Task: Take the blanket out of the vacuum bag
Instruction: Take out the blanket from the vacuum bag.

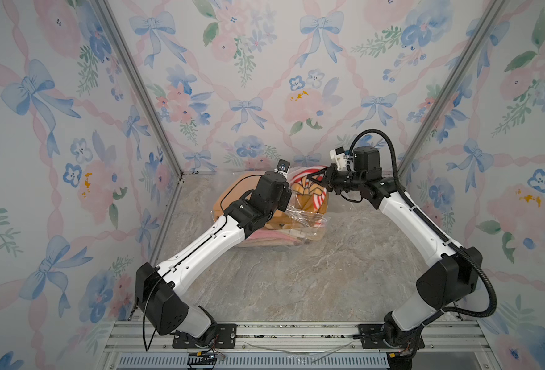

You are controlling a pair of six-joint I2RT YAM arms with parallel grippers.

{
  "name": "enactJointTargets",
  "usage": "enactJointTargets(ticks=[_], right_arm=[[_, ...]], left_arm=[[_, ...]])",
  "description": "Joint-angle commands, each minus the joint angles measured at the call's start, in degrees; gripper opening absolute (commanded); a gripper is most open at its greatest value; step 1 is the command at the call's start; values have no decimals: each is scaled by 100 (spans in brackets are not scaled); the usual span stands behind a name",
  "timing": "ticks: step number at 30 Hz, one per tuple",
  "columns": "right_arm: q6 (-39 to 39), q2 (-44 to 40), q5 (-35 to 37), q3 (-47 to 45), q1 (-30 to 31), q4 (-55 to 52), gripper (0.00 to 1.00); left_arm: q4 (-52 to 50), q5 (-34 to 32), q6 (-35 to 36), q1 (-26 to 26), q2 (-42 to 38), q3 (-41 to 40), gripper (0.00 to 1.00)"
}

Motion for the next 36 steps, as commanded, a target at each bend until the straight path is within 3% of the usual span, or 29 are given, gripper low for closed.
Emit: enactJointTargets(ticks=[1,3,6,9,11,14,21,30,36], right_arm=[[-118,-492,18,-326,-204,1355,0],[-227,-544,80,-557,-209,1363,0],[-646,-658,296,-732,-226,926,0],[-762,-800,353,-1043,-295,903,0],[-779,-859,312,-1224,-340,950,0],[-790,-917,231,-1376,-408,994,0],[-817,-971,97,-1542,-555,1048,0],[-778,-985,54,-1720,-621,1171,0],[-720,-972,13,-1784,-621,1259,0]], left_arm=[[-60,924,266,143,-515,-198,60],[-60,885,166,283,-871,-337,78],[-74,882,-484,1064,-1452,-629,91],[-542,1112,-1613,2417,-1630,-887,94],[-884,1638,-2237,3282,-1531,-1209,94],[-873,2461,-2774,4143,-1414,-1855,90],[-696,3245,-2863,5119,-1376,-2738,95],[-438,3871,-2586,5186,-1361,-2863,84],[-462,3170,-2616,5508,-1496,-3113,95]])
